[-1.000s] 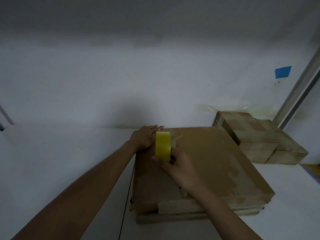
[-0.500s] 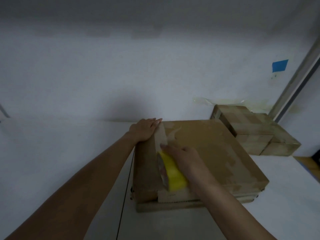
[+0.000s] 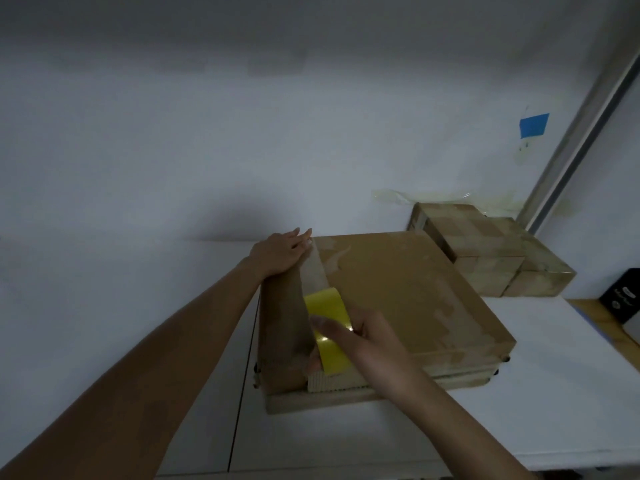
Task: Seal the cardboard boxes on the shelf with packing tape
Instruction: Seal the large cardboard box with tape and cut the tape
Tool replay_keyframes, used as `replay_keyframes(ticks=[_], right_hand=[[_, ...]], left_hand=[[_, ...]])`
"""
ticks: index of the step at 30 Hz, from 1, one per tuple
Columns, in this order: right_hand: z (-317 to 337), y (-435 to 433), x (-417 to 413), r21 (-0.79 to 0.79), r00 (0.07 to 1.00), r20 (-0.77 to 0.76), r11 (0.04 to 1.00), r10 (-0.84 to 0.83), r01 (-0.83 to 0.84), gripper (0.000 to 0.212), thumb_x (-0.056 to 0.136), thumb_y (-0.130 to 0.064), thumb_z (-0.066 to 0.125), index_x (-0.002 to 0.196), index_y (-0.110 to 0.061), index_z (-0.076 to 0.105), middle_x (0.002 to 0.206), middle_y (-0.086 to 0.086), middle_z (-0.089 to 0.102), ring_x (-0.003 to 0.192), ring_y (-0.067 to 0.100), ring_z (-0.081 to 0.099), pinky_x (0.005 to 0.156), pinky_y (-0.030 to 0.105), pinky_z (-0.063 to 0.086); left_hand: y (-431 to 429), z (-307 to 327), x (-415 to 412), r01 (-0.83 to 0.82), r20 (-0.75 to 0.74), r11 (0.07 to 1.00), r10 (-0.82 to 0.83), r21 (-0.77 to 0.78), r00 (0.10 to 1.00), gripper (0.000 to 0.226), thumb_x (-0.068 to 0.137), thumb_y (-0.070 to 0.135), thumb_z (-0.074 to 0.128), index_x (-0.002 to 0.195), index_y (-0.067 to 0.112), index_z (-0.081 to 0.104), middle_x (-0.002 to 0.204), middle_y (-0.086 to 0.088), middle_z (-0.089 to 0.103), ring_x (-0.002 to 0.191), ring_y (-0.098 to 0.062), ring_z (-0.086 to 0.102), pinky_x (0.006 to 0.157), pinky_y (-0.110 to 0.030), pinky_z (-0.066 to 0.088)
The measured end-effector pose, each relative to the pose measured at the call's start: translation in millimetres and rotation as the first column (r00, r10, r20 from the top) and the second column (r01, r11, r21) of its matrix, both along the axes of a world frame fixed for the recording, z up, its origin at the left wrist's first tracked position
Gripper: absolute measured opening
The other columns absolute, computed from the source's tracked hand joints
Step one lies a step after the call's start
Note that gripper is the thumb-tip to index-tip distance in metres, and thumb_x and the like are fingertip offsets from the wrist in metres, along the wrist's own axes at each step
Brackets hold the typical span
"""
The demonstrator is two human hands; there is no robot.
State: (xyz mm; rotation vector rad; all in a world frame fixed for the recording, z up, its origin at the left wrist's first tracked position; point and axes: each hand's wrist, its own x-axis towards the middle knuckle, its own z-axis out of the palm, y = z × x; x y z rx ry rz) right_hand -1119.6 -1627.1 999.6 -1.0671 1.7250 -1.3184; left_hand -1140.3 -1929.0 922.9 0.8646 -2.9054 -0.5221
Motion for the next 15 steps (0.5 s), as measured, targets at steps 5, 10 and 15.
replay_keyframes(ticks=[5,10,15], right_hand=[[13.2,7.3,-2.2,0.121,0.971,0.133,0.975,-0.2,0.184,0.041,0.089,-0.036,0.065,0.059,-0.008,0.068,0.064,0.015,0.07,0.056,0.023,0.064,0.056,0.023,0.046],[21.0,13.4,13.3,0.291,0.913,0.378,0.956,-0.153,0.04,0.037,0.091,-0.028,0.064,0.074,0.004,0.064,0.057,0.018,0.062,0.04,0.022,0.056,0.046,0.024,0.048],[19.3,16.3,19.7,0.359,0.897,0.429,0.931,-0.108,-0.06,0.043,0.095,-0.029,0.057,0.074,0.007,0.066,0.068,0.023,0.067,0.046,0.022,0.06,0.047,0.023,0.051]], left_hand=[[2.6,2.6,0.7,0.009,0.048,0.998,-0.006,-0.058,0.999,0.057,0.101,0.062,0.014,0.155,0.045,0.015,0.165,0.005,0.016,0.149,-0.032,0.022,0.118,-0.06,0.02],[7.5,7.1,0.0,-0.014,0.112,0.996,0.024,-0.088,0.993,0.055,0.103,0.057,0.009,0.156,0.044,0.009,0.166,0.004,0.012,0.15,-0.032,0.019,0.119,-0.061,0.01],[9.7,4.1,-2.2,-0.01,0.134,0.985,0.033,-0.172,0.99,0.055,0.104,0.053,0.007,0.157,0.038,0.004,0.166,0.002,0.007,0.153,-0.026,0.013,0.12,-0.061,-0.001]])
